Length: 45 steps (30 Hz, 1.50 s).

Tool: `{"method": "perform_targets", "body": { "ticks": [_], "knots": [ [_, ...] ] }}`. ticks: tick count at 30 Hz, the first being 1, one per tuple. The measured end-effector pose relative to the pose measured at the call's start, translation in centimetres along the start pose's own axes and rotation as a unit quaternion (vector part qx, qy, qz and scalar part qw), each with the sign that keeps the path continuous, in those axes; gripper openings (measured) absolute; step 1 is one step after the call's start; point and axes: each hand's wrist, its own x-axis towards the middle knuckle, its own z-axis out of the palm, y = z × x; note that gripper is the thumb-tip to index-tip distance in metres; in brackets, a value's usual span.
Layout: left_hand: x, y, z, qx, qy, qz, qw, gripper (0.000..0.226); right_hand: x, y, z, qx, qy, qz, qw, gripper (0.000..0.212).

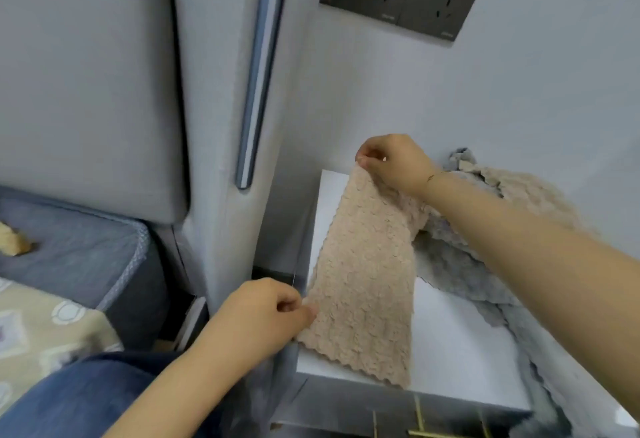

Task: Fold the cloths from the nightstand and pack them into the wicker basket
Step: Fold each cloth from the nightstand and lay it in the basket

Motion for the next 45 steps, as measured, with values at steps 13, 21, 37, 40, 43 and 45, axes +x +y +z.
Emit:
{"method": "perform_targets", "body": {
  "ticks": [13, 21, 37, 40, 43, 45],
  "knots": [
    [1.5, -0.6, -0.3, -0.009, -0.031, -0.065, 0.997, 0.047, -0.1, -1.8, 4.2, -0.039, -0.009, -0.051, 0.998, 0.029],
    [1.3, -0.3, 0.0, -0.014, 0.019, -0.057, 0.998, 0.058, -12.1, -1.6, 5.3, -0.056, -0.098, -0.016, 0.994, 0.065],
    [-0.5, 0.7, 1.3, -0.011, 0.047, -0.043, 0.998, 0.046, -16.6, 1.1, 4.9, 0.001, -0.112, -0.055, 0.992, 0.064],
    [-0.9, 0.7, 1.1, 0.061, 0.093, -0.012, 0.994, 0.024, -19.5, 0.6, 4.3, 0.071, -0.079, -0.078, 0.991, 0.058],
    [-1.6, 0.7, 0.8, 0.106, 0.116, 0.069, 0.985, 0.026, -22.3, -0.2, 4.3, 0.092, -0.059, -0.122, 0.986, 0.054],
    [-2.0, 0.9, 0.6, 0.112, 0.121, 0.164, 0.973, 0.024, -23.4, -0.4, 4.7, 0.090, -0.050, -0.145, 0.984, 0.055]
  ]
}}
